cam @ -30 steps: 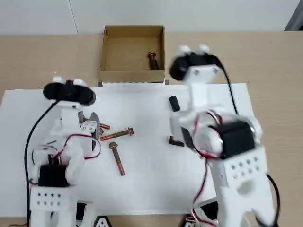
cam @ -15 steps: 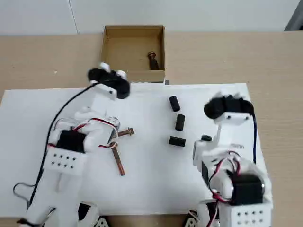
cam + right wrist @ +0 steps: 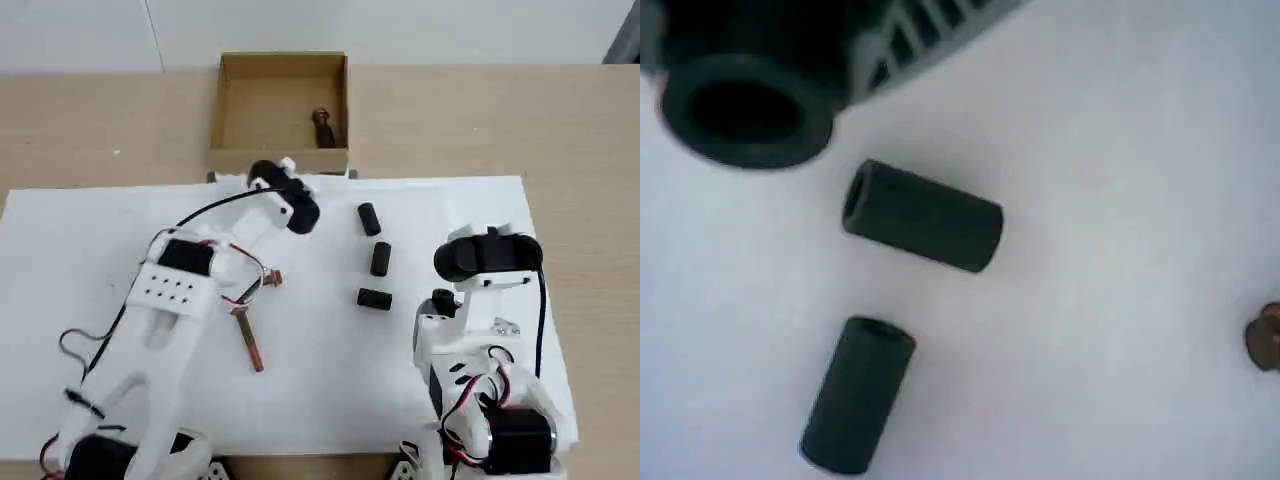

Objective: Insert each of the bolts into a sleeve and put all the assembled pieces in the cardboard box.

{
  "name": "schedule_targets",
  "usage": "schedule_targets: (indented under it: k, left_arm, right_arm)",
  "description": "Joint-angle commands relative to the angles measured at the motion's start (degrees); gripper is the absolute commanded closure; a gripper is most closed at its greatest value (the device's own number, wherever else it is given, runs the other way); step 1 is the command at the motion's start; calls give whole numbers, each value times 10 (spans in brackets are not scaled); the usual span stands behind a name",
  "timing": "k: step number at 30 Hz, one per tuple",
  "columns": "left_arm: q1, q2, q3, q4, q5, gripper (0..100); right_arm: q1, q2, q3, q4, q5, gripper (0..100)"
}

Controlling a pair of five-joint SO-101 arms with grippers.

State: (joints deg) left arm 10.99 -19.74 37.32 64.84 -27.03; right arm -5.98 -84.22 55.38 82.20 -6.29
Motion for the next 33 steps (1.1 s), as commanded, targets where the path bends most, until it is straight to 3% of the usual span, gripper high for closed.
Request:
schedule_targets:
  k: [1,9,33]
  left_arm:
    - [10,31,-50,7,-19,951]
    - [42,118,-132,83,-37,901]
    - [9,339,-239,59,-104,918]
  right_arm:
    - [5,-4,-3,-15,7,995]
    - [5,-4,-2,-15,6,995]
    - [4,-4,-2,-15,6,995]
